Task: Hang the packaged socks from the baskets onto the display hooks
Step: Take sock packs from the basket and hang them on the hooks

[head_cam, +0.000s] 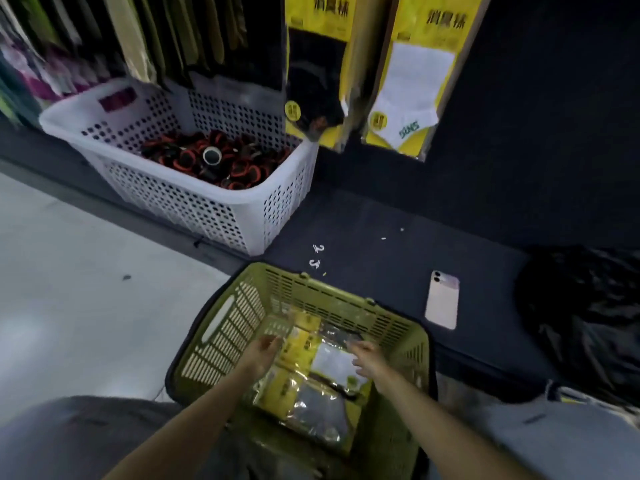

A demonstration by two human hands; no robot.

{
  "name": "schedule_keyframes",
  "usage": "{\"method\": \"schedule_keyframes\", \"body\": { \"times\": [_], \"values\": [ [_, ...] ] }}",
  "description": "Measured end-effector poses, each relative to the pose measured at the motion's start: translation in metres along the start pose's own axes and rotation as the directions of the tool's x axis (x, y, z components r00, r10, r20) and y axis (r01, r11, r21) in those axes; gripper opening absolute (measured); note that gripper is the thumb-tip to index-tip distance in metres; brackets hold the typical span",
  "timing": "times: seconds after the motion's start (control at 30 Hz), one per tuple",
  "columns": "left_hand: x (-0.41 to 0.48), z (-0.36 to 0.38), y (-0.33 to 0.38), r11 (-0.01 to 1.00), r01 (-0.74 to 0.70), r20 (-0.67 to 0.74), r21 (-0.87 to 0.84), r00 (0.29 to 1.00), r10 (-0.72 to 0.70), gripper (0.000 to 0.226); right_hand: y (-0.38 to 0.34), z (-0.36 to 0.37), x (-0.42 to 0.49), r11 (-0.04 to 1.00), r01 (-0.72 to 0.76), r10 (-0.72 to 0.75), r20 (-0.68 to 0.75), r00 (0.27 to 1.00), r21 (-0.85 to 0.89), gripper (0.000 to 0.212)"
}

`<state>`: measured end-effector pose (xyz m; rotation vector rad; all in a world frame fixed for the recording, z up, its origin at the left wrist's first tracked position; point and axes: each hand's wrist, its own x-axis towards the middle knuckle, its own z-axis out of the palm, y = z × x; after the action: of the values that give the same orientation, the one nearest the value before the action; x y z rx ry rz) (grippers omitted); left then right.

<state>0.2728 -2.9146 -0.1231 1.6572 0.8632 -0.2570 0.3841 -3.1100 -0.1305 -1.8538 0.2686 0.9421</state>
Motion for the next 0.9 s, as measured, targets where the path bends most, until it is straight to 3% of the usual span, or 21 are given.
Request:
{"method": "schedule_keyframes", "body": {
  "times": [0.07, 0.13, 0.4, 0.57, 0.7, 0.8, 0.9],
  "values": [
    [0.006, 0.008, -0.019, 0.996, 0.090, -0.015, 0.001, 0.996, -0.090, 0.032, 0.024, -0.003, 0.012, 0.999, -0.041, 0.040, -0.083, 0.996, -0.010, 0.002],
    [0.013, 0.014, -0.032, 0.988, 0.150, -0.058, -0.044, 0.987, -0.152, 0.030, 0.045, -0.005, 0.025, 0.995, -0.086, 0.081, -0.127, 0.989, -0.040, 0.013],
    [0.058, 0.029, -0.058, 0.969, 0.248, -0.091, -0.005, 0.965, -0.247, 0.045, 0.091, 0.003, 0.064, 0.943, -0.333, 0.326, -0.149, 0.934, -0.025, 0.041],
    [0.088, 0.038, -0.067, 0.961, 0.267, -0.026, 0.070, 0.964, -0.266, 0.049, 0.105, 0.005, 0.086, 0.908, -0.396, 0.416, -0.181, 0.891, 0.139, 0.041],
    [0.103, 0.042, -0.075, 0.963, 0.269, 0.014, 0.032, 0.963, -0.270, 0.042, 0.109, 0.004, 0.095, 0.914, -0.386, 0.405, -0.227, 0.886, 0.126, 0.042],
    [0.107, 0.036, -0.081, 0.968, 0.246, -0.073, 0.040, 0.967, -0.243, 0.031, 0.107, 0.004, 0.087, 0.932, -0.345, 0.363, -0.244, 0.899, 0.114, 0.048],
    [0.106, 0.021, -0.089, 0.970, 0.229, -0.172, 0.081, 0.962, -0.212, 0.028, 0.108, 0.007, 0.070, 0.938, -0.325, 0.342, -0.172, 0.924, 0.119, 0.038]
  ]
}}
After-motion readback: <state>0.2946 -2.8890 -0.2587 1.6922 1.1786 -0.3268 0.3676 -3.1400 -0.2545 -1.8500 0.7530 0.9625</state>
